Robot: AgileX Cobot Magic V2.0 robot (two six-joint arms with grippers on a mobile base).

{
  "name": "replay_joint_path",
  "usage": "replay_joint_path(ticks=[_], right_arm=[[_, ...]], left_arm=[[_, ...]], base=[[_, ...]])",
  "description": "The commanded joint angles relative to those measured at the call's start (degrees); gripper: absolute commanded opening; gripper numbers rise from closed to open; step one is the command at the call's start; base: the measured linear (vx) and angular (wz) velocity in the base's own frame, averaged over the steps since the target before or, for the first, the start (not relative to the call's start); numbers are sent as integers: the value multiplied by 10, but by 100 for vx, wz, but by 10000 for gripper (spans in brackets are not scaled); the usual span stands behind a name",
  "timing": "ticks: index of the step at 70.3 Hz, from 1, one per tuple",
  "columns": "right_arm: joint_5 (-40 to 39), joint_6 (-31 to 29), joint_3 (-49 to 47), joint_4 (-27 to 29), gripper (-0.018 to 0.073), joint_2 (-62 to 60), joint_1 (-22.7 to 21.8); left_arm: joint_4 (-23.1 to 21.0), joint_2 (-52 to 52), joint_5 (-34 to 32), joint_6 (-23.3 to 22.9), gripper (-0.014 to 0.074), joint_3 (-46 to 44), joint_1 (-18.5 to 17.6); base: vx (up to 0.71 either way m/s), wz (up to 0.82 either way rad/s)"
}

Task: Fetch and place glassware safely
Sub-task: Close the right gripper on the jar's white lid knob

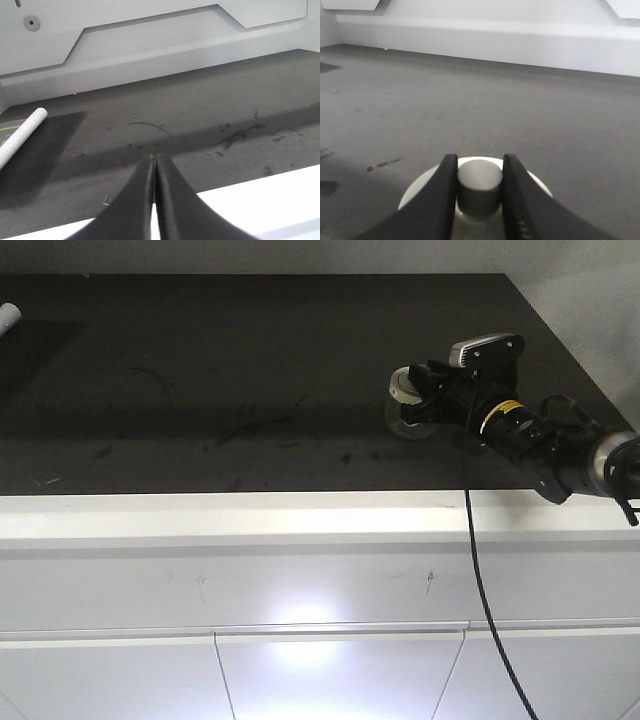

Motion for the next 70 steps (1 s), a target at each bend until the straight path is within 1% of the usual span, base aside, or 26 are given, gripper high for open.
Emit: replay_joint_path(ticks=[1,17,30,44,56,64,70], right_arm=[[-32,-3,-17,11,-11,-30,0],[-26,0,-16,-3,-6,-44,0],[0,27,-7,-27,-4,-82,0],[-4,31,61,-25,-3,-146,0],[-9,32,125,-27,-3,-225,0],[-9,32,167,-38,-3,-286,0],[-9,43,201,-53,-3,-332,0]], left_arm=[[-4,-1,-37,-5,-7,-15,-3],[-4,-1,-37,-5,-7,-15,-3],[-4,-1,-37,-5,-7,-15,-3],[-4,-1,-37,-5,-7,-15,-3],[-4,-1,-36,-5,-7,-15,-3],[-4,-1,-36,-5,-7,-15,-3],[-4,-1,-33,-5,-7,-15,-3]], base=[[0,0],[0,0],[0,0],[0,0],[0,0],[0,0],[0,0]])
